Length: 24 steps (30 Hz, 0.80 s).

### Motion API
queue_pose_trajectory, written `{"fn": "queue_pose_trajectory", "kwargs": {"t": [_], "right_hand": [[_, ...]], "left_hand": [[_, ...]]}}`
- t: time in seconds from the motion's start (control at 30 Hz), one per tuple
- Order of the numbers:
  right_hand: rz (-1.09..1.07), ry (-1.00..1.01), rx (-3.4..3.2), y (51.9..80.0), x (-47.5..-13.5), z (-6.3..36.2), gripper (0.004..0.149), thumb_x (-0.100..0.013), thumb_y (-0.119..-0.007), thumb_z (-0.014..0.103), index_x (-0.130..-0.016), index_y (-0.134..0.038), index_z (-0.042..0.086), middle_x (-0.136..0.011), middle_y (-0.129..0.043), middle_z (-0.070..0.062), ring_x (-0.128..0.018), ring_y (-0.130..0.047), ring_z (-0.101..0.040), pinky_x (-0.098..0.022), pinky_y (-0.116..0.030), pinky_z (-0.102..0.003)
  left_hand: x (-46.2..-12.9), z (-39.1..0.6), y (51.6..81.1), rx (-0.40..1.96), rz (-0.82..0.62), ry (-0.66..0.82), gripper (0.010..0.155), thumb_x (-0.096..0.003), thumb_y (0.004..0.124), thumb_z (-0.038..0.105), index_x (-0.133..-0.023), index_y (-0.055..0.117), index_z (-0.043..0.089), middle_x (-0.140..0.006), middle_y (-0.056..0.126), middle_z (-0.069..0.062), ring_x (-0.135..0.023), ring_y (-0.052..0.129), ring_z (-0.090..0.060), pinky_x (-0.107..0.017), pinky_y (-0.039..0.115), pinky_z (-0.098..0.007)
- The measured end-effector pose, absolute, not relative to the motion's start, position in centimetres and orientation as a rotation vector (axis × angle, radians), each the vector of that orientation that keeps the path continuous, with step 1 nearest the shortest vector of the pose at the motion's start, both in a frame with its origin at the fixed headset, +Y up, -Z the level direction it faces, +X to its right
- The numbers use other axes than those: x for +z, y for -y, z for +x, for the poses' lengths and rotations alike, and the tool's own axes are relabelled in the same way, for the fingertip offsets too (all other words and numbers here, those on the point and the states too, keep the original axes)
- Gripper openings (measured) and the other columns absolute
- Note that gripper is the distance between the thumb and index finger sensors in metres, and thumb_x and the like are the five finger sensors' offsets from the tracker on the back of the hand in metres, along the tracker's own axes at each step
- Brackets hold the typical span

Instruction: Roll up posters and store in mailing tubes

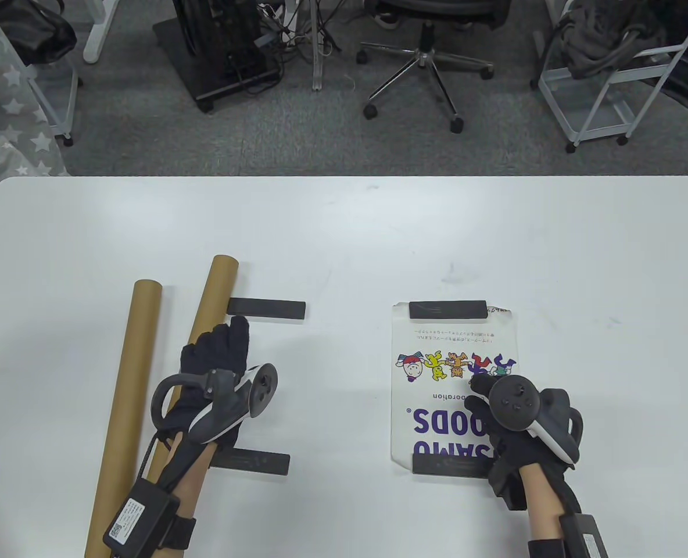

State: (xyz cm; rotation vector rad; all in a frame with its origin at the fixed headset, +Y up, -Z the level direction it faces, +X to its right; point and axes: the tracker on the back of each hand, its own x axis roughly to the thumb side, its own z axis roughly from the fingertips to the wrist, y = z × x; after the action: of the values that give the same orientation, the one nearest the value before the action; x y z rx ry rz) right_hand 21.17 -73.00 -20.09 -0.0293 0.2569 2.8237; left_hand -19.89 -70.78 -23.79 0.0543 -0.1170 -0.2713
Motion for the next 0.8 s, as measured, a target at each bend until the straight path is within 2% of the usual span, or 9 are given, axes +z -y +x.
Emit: {"fn": "queue_pose_trajectory", "kwargs": {"t": [0.2,0.37,0.6,0.8], "right_hand": [[-0.036,-0.254,2.833,73.1,-20.1,20.9,0.055,-0.054,-0.068,0.039,-0.103,-0.065,0.013,-0.104,-0.073,-0.018,-0.088,-0.077,-0.048,-0.067,-0.06,-0.071],[-0.087,-0.254,2.876,72.5,-21.4,20.6,0.057,-0.054,-0.069,0.039,-0.104,-0.063,0.013,-0.105,-0.072,-0.02,-0.089,-0.075,-0.05,-0.068,-0.059,-0.071],[-0.151,-0.267,2.971,70.9,-25.5,19.1,0.061,-0.054,-0.069,0.038,-0.108,-0.057,0.012,-0.109,-0.065,-0.022,-0.094,-0.069,-0.053,-0.069,-0.055,-0.073],[-0.131,-0.279,3.123,70.7,-29.6,16.8,0.067,-0.053,-0.071,0.037,-0.111,-0.049,0.013,-0.116,-0.054,-0.021,-0.103,-0.058,-0.054,-0.071,-0.05,-0.074]], "left_hand": [[-23.4,-20.2,70.9,-0.256,0.05,0.132,0.086,-0.0513,0.068,0.054,-0.12,0.042,0.01,-0.118,0.066,-0.016,-0.103,0.078,-0.041,-0.077,0.07,-0.061],[-22.7,-20.6,70.5,-0.26,0.055,0.13,0.086,-0.0512,0.068,0.054,-0.12,0.042,0.01,-0.118,0.066,-0.016,-0.103,0.078,-0.041,-0.077,0.07,-0.061],[-22.1,-20.7,69.8,-0.248,0.076,0.124,0.085,-0.0511,0.068,0.054,-0.12,0.043,0.011,-0.118,0.066,-0.016,-0.103,0.078,-0.041,-0.077,0.07,-0.06],[-21.9,-20.5,69.2,-0.246,0.09,0.134,0.085,-0.051,0.068,0.054,-0.12,0.043,0.011,-0.118,0.066,-0.016,-0.103,0.078,-0.041,-0.077,0.07,-0.06]]}}
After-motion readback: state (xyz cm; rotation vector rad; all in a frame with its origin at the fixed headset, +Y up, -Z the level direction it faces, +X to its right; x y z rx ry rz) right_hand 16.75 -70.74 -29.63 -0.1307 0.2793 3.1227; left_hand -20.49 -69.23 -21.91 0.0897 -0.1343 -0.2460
